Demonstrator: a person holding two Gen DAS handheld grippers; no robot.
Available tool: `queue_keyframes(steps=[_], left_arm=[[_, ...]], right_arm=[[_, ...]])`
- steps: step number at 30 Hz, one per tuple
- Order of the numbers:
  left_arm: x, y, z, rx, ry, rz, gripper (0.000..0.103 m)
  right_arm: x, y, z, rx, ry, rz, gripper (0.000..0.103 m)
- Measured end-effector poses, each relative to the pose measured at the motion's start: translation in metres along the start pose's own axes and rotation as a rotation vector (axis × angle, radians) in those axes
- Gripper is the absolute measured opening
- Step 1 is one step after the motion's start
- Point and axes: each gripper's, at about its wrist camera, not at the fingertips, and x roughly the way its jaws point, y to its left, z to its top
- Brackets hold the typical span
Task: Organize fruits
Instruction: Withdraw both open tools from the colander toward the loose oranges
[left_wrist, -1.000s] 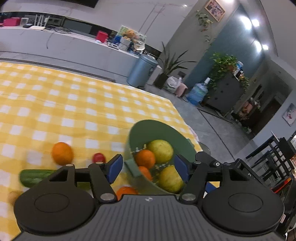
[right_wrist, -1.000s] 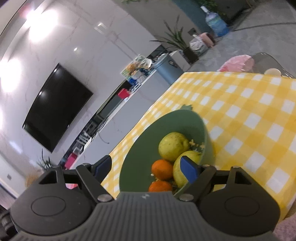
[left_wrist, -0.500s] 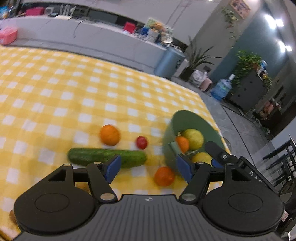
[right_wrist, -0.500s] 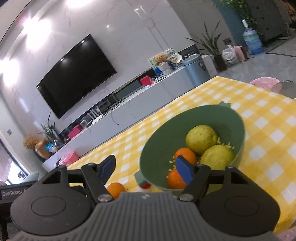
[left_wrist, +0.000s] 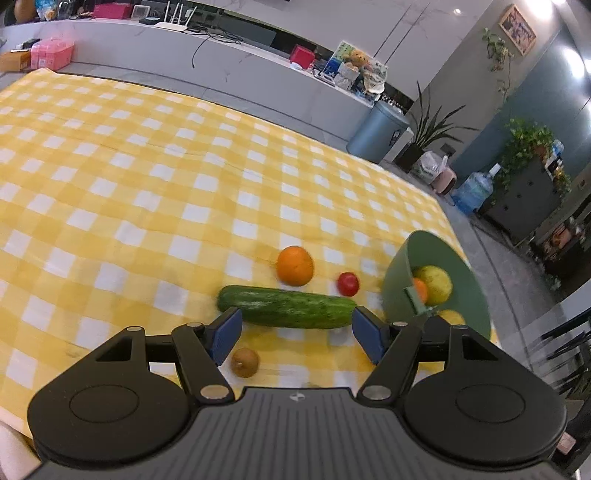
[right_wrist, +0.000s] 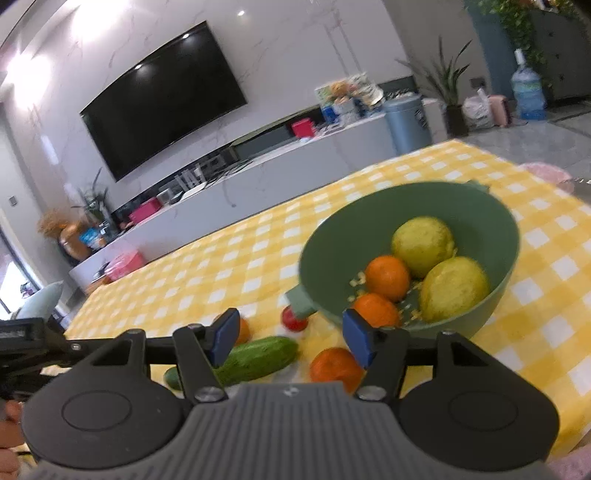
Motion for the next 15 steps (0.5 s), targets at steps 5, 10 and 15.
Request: queue_keyframes(steps=[5, 10, 15], left_arm=[[0.004, -0.004, -0.004, 0.074, 0.026, 0.005, 0.08], [0.008, -0.006, -0.007, 0.091, 0.033, -0.002, 0.08], [0.013, -0.007, -0.009, 0.106, 0.044, 0.008, 0.08]], right_arm=[[0.026, -0.004, -0.006, 0.028, 0.173, -0.105, 0.056], [0.049, -0.029, -0.005, 0.187, 0.247, -0.168, 0.057], [0.071, -0.026, -0.005, 0.172, 0.263, -0.166, 0.059]])
